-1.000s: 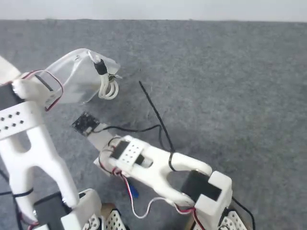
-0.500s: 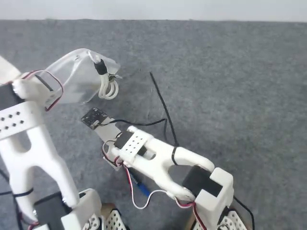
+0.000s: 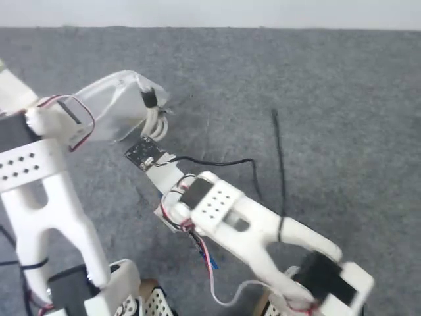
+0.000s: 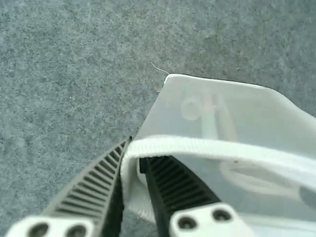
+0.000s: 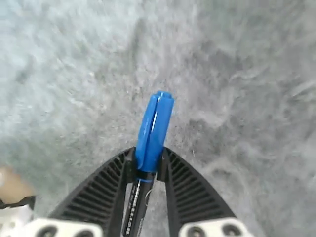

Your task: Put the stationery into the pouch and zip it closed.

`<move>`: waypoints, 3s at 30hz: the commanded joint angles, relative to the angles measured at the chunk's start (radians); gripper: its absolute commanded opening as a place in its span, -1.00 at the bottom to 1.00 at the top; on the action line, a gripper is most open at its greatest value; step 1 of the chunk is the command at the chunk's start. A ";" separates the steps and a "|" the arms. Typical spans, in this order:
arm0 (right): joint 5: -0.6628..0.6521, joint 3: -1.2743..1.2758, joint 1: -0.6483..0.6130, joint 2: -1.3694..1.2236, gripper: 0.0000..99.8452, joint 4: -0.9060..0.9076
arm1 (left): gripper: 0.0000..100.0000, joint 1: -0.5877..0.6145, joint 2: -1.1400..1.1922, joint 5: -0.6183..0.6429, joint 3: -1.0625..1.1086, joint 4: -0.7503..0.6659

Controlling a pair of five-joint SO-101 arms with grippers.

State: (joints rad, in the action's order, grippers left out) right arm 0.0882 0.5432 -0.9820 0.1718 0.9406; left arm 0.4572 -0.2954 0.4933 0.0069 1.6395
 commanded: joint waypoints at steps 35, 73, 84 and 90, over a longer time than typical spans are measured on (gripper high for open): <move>-0.080 0.526 0.159 0.901 -0.99 -0.753 | -0.98 -0.267 0.000 -0.009 -0.079 0.077; -0.147 0.523 0.280 0.521 -0.99 -1.833 | -0.98 -0.222 0.002 -0.009 -0.053 0.069; -0.301 0.502 0.272 0.236 -0.99 -1.959 | -0.98 -0.222 0.002 -0.009 -0.053 0.069; -0.425 0.540 0.236 0.202 -0.99 -1.957 | -0.98 -0.222 0.002 -0.009 -0.053 0.069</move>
State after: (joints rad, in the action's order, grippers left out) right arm -0.2816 1.1032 -0.7288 0.3682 -1.0004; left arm 0.2286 -0.2908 0.4933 -0.0207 1.7085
